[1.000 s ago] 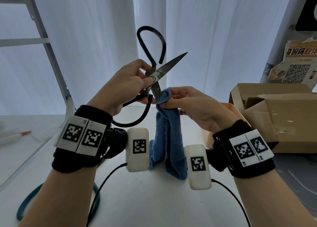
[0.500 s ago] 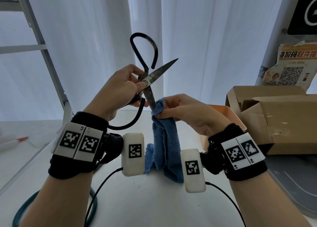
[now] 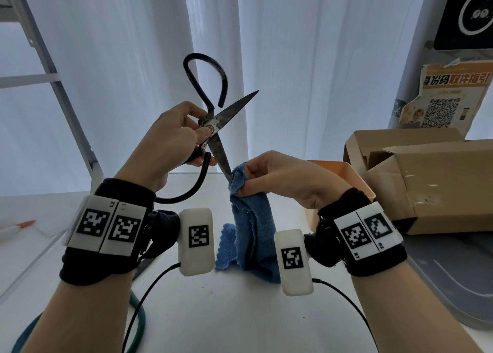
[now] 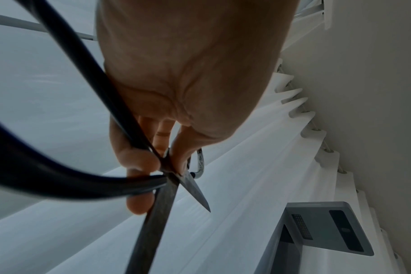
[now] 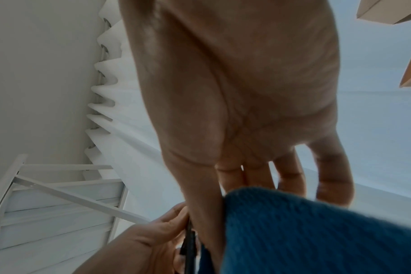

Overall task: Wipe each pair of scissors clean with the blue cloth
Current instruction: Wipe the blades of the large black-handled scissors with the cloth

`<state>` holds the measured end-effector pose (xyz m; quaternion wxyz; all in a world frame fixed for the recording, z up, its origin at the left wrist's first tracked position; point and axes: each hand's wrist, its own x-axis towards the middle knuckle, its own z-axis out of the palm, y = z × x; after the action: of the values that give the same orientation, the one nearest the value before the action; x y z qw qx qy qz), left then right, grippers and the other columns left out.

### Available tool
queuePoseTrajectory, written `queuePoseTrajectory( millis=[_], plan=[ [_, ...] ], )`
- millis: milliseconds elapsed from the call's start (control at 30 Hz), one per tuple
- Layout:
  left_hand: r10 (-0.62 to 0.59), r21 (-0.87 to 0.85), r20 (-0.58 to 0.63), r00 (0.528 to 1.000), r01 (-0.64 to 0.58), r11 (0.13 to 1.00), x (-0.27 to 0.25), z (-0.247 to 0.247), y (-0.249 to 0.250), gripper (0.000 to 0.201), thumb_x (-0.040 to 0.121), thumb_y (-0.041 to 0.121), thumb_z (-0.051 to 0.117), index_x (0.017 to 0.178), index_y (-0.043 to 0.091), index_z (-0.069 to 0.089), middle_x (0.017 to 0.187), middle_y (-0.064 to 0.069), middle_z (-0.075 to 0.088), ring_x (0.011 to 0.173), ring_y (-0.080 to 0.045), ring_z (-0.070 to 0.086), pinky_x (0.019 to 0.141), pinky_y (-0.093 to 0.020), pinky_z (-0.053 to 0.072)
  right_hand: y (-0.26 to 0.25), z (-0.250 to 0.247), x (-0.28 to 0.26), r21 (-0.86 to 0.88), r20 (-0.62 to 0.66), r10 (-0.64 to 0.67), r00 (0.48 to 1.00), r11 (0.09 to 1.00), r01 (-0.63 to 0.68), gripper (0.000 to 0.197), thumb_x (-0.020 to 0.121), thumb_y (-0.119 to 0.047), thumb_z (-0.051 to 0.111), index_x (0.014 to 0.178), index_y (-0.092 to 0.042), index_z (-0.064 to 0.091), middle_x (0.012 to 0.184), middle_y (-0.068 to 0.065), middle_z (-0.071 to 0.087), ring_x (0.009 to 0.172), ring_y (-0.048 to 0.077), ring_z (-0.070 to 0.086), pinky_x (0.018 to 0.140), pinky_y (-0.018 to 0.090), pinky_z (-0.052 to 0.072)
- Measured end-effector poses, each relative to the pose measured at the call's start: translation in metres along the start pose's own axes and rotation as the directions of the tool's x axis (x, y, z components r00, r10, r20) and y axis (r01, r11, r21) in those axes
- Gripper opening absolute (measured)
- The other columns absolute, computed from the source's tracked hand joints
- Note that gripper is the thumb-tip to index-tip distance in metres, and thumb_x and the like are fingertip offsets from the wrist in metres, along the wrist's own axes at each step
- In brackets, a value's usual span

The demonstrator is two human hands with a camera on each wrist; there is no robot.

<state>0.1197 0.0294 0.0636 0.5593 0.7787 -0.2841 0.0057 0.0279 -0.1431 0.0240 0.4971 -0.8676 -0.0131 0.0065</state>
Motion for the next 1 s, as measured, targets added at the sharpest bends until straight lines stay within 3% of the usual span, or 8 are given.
queuePoseTrajectory(
  millis=[100, 267, 467, 600, 733, 833, 933, 1000],
  plan=[
    [0.007, -0.004, -0.035, 0.999, -0.007, 1.0, 0.0, -0.003, 0.0, 0.016, 0.102, 0.008, 0.052, 0.113, 0.016, 0.058, 0.102, -0.011, 0.06, 0.062, -0.025, 0.074, 0.049, -0.022, 0.05, 0.003, -0.007, -0.005, -0.075, 0.013, 0.023, 1.0, 0.997, -0.022, 0.023, 0.086, -0.009, 0.072, 0.098, 0.01, 0.066, 0.099, 0.023, 0.071, 0.09, 0.019, 0.063, 0.104, 0.045, 0.047],
    [0.004, -0.018, -0.032, 0.999, -0.004, 1.0, -0.001, -0.007, 0.001, 0.015, 0.102, 0.008, 0.052, 0.113, 0.015, 0.058, 0.1, -0.01, 0.058, 0.062, -0.025, 0.074, 0.052, -0.024, 0.051, 0.006, -0.019, -0.009, 0.16, -0.311, -0.039, 0.949, 0.983, 0.093, 0.021, 0.091, -0.019, 0.07, 0.108, -0.008, 0.074, 0.106, 0.007, 0.076, 0.105, 0.018, 0.07, 0.097, 0.037, 0.054],
    [0.014, -0.021, 0.006, 1.0, -0.014, 1.0, -0.003, 0.006, 0.006, 0.013, 0.101, 0.009, 0.053, 0.112, 0.015, 0.058, 0.098, -0.01, 0.057, 0.06, -0.025, 0.074, 0.05, -0.021, 0.052, 0.0, 0.0, -0.001, 0.108, -0.217, -0.074, 0.973, 0.989, 0.099, 0.018, 0.087, -0.031, 0.074, 0.093, -0.014, 0.079, 0.1, 0.009, 0.076, 0.103, 0.026, 0.067, 0.103, 0.048, 0.049],
    [0.019, -0.04, -0.002, 1.0, -0.019, 0.999, -0.003, 0.008, 0.007, 0.011, 0.101, 0.008, 0.054, 0.11, 0.013, 0.058, 0.098, -0.01, 0.057, 0.062, -0.028, 0.074, 0.054, -0.024, 0.055, -0.001, 0.004, 0.002, 0.109, -0.219, -0.087, 0.972, 0.988, 0.113, 0.018, 0.083, -0.022, 0.079, 0.08, -0.005, 0.073, 0.082, 0.01, 0.07, 0.08, 0.013, 0.063, 0.084, 0.031, 0.052],
    [0.007, -0.043, 0.017, 1.0, -0.006, 0.999, -0.005, 0.01, 0.007, 0.012, 0.1, 0.007, 0.054, 0.109, 0.013, 0.058, 0.101, -0.012, 0.057, 0.062, -0.027, 0.074, 0.051, -0.021, 0.054, -0.001, -0.001, -0.001, 0.098, -0.139, -0.083, 0.987, 0.99, 0.098, 0.011, 0.09, -0.012, 0.071, 0.097, -0.005, 0.076, 0.103, 0.014, 0.076, 0.102, 0.025, 0.07, 0.101, 0.032, 0.05],
    [0.019, -0.038, 0.017, 1.0, -0.018, 0.999, -0.005, 0.013, 0.007, 0.012, 0.1, 0.007, 0.055, 0.109, 0.014, 0.058, 0.102, -0.012, 0.057, 0.062, -0.026, 0.074, 0.053, -0.022, 0.054, -0.001, -0.004, -0.003, 0.096, -0.111, -0.078, 0.991, 0.991, 0.089, 0.012, 0.094, -0.007, 0.066, 0.099, -0.008, 0.076, 0.106, 0.013, 0.075, 0.109, 0.028, 0.068, 0.103, 0.033, 0.05],
    [0.026, -0.023, -0.004, 1.0, -0.026, 0.999, -0.004, 0.011, 0.007, 0.012, 0.1, 0.008, 0.054, 0.11, 0.014, 0.057, 0.1, -0.01, 0.057, 0.06, -0.027, 0.074, 0.052, -0.022, 0.054, -0.001, -0.001, -0.002, 0.088, -0.139, -0.063, 0.988, 0.993, 0.075, 0.011, 0.091, -0.018, 0.07, 0.094, -0.01, 0.077, 0.101, 0.011, 0.076, 0.098, 0.025, 0.07, 0.098, 0.034, 0.051],
    [0.028, -0.029, -0.02, 0.999, -0.029, 0.999, -0.003, 0.01, 0.007, 0.012, 0.101, 0.008, 0.054, 0.111, 0.013, 0.057, 0.101, -0.01, 0.058, 0.06, -0.027, 0.074, 0.052, -0.023, 0.055, 0.0, 0.003, 0.001, 0.107, -0.196, -0.059, 0.979, 0.991, 0.081, 0.023, 0.089, -0.027, 0.073, 0.086, -0.004, 0.073, 0.086, 0.009, 0.074, 0.081, 0.013, 0.066, 0.086, 0.028, 0.052]
  ],
)
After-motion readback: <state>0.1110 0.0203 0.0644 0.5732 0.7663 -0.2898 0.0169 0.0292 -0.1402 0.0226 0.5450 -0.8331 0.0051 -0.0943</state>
